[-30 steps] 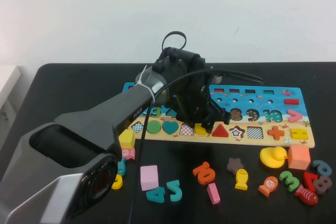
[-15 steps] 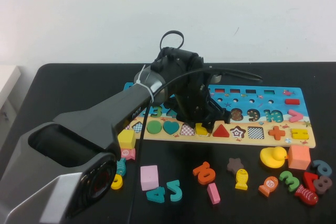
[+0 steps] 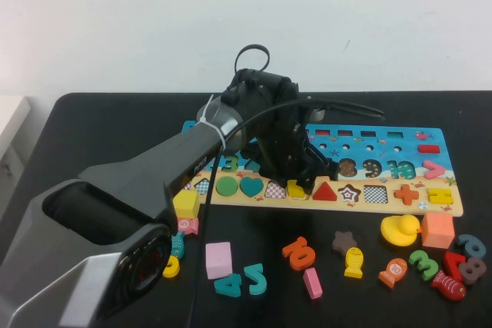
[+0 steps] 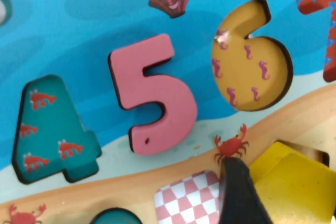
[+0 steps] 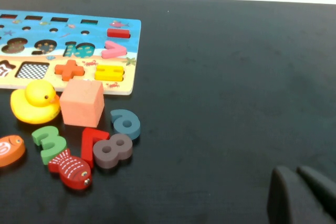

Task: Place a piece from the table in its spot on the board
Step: Place the "Pentagon" into the hole of the Pentagon

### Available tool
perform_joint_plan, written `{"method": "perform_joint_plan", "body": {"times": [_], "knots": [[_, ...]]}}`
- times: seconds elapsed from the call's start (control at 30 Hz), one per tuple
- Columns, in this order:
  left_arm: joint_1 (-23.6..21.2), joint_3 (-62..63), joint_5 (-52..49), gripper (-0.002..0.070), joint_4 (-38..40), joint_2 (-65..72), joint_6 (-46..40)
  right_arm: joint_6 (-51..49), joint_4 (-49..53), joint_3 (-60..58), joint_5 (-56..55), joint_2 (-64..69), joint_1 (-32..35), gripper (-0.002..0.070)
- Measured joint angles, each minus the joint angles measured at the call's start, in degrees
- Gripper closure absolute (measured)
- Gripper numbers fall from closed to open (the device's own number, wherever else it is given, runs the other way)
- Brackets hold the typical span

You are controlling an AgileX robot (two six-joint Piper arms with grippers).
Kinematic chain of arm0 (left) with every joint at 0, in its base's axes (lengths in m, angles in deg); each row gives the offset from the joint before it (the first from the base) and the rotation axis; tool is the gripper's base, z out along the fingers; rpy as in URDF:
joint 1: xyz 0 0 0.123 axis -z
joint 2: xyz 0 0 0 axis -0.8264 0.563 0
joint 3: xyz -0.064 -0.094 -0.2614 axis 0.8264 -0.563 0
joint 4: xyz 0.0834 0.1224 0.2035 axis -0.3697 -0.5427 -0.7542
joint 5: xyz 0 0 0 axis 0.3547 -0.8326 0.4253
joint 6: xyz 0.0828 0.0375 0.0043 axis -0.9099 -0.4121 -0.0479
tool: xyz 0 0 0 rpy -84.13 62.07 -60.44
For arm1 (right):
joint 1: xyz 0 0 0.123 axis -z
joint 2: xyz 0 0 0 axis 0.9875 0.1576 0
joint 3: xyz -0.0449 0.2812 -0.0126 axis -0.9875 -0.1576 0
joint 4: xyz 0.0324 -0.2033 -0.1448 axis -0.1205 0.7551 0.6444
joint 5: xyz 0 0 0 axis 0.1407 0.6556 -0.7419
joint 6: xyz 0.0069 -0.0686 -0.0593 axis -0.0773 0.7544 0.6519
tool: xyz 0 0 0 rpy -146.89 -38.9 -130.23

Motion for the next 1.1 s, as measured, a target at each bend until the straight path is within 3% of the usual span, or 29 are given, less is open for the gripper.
{"method": "perform_joint_plan", "body": {"times": [0.3,1.1], "knots": [[0.11,6.31,-2.94,0.0356,0.00,0.22,-0.09,0.00,0.00,0.00,0.00,0.00,0.00,0.0657],[0.43,6.65,-4.94,0.0356,-0.67,3.00,-0.09,0.00,0.00,0.00,0.00,0.00,0.00,0.0658]]}}
